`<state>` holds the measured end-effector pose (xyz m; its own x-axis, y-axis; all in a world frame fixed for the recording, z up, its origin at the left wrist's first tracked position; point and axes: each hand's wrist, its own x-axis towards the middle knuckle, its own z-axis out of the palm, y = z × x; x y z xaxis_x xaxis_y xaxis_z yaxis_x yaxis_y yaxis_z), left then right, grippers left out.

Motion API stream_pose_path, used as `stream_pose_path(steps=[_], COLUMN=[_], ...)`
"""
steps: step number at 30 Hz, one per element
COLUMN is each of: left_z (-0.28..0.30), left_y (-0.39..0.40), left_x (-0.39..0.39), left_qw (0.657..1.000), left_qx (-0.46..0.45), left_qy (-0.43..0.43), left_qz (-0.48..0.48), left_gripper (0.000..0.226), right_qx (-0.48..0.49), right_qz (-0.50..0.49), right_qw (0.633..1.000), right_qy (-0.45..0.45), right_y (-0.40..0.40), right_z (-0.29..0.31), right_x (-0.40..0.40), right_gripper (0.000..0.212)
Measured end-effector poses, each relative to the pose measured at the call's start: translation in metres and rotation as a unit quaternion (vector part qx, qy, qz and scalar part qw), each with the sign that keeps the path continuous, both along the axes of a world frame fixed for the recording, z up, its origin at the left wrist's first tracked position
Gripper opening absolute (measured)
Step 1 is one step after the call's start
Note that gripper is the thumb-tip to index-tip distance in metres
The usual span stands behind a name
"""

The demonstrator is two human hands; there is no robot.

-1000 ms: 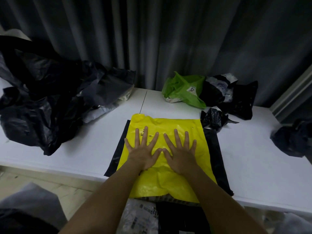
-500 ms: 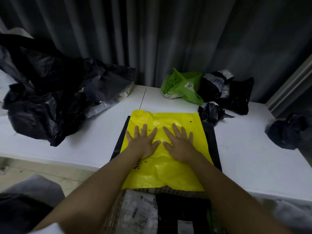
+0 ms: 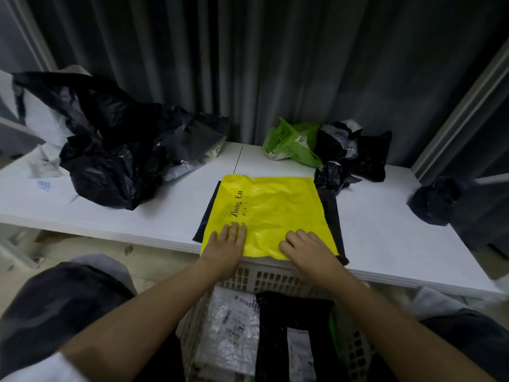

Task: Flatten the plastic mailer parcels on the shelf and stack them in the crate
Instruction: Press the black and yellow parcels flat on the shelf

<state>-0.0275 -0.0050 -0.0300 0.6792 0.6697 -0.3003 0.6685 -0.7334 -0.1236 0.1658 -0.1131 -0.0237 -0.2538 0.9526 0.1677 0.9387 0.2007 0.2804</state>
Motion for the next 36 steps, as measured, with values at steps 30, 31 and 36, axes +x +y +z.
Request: stream_pose_path(steps=[30,31,36], left_z=[-0.039,-0.048,-0.067], left_y=[0.094,0.094,0.093], left_x=[0.065,0.065,0.068], left_qw=[0.976,0.976,0.973], left_qx=[-0.058,-0.044,-0.011], left_qy=[-0.183,-0.19,-0.205], left_qz=[0.103,0.1,0.101], left_gripper=[0.066,0.069,0.076], right_qx=[-0.095,-0.099,-0.084], right_qz=[-0.3,-0.302,-0.294], right_qw=[0.925,0.924,0.93], right_qy=[0.214,0.215,0.205], right_y=[0.11,0.11,0.11], right_z=[-0.046,-0.052,-0.068], right_x=[0.017,0.019,0.021], right_gripper=[0.089,0.086,0.085])
